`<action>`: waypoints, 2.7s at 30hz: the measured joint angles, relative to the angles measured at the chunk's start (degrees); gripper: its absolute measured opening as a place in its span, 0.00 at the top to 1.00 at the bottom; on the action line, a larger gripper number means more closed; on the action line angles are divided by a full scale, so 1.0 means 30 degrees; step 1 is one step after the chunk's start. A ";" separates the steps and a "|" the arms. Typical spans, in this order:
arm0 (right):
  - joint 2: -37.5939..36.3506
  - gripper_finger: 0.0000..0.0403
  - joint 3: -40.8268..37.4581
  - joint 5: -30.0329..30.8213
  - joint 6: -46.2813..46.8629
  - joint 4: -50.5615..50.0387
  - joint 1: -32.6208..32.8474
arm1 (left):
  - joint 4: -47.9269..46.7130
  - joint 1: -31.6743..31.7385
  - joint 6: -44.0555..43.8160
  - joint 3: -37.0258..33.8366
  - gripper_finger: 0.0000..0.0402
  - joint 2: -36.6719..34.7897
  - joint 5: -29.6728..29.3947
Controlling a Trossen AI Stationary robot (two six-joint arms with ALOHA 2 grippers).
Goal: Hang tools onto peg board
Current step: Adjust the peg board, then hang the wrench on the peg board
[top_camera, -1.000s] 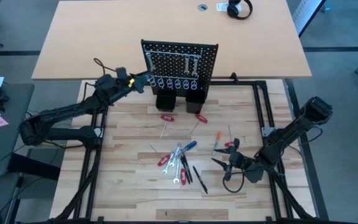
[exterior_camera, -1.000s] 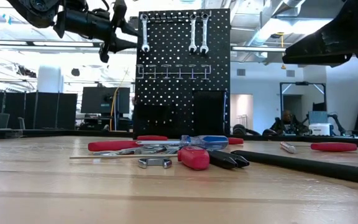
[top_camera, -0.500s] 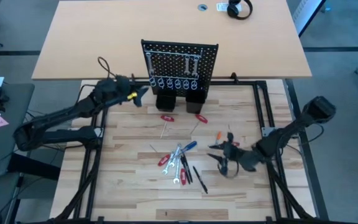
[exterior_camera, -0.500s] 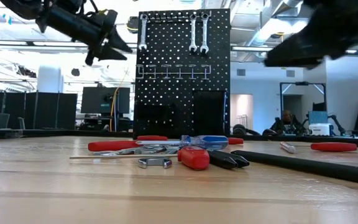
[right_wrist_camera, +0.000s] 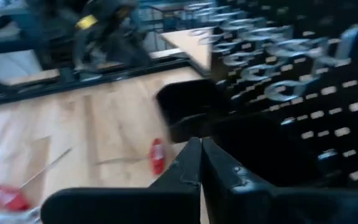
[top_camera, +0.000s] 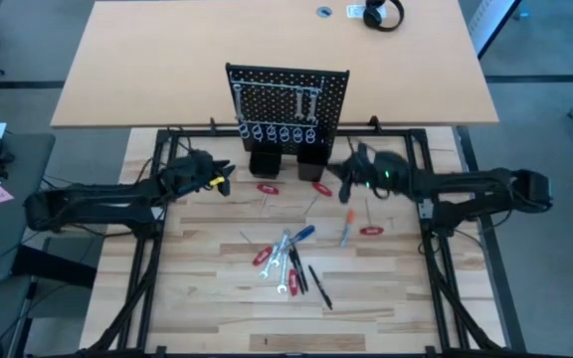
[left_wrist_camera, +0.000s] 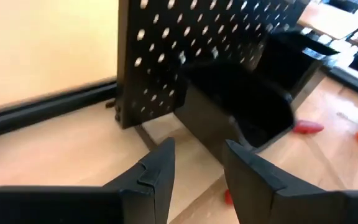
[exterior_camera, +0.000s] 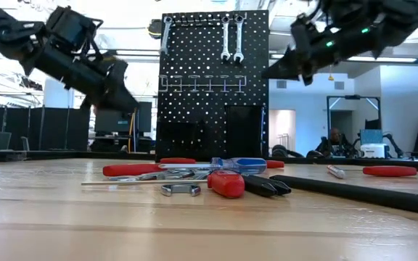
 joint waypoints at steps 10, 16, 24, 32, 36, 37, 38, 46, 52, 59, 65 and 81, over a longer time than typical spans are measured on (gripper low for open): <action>0.2969 0.97 0.2186 -0.1883 -0.1081 0.0042 -0.4322 | 0.3004 -0.0428 0.0153 -0.0442 0.70 0.2411 -0.0336; 0.3854 0.97 0.2399 -0.1887 -0.1575 -0.0065 -0.5614 | 0.3554 -0.0428 0.0714 -0.0427 0.70 0.2937 -0.0546; 0.4778 0.97 0.2409 -0.1967 -0.2313 0.0351 -0.6798 | 0.5400 -0.0410 0.1867 -0.0409 0.70 0.4753 -0.1047; 0.5535 0.97 0.2414 -0.1988 -0.2912 0.0911 -0.7762 | 0.8840 0.0671 0.2251 -0.0293 0.70 0.7567 -0.1145; 0.6017 0.97 0.2414 -0.2204 -0.3218 0.1360 -0.7979 | 0.9085 0.1407 0.2402 0.0413 0.70 0.9159 -0.1060; 0.6159 0.97 0.2414 -0.2241 -0.3282 0.1471 -0.8000 | 0.9072 0.1548 0.2523 0.0657 0.70 0.9571 -0.1053; 0.6260 0.97 0.2414 -0.2244 -0.3316 0.1521 -0.8004 | 0.9072 0.1652 0.2650 0.0896 0.70 0.9977 -0.1053; 0.6509 0.97 0.2414 -0.1941 -0.4073 0.1869 -0.7501 | 0.8891 0.2680 0.3231 0.3478 0.70 1.2828 -0.1024; 0.6509 0.97 0.2414 -0.1945 -0.4218 0.1900 -0.7476 | 0.7852 0.3403 0.3398 0.4745 0.70 1.3449 -0.0866; 0.6494 0.97 0.2407 -0.1945 -0.4277 0.1892 -0.7497 | 0.7542 0.3572 0.3609 0.5110 0.70 1.3594 -0.0412; 0.5825 0.97 0.2407 -0.1824 -0.4714 0.1309 -0.7131 | 0.7375 0.3216 0.4339 0.5073 0.70 1.3359 -0.0632; -0.0658 0.97 0.2392 -0.0228 -0.5498 -0.5644 0.1214 | -0.5191 -0.1078 0.5154 0.5051 0.70 0.3884 -0.3888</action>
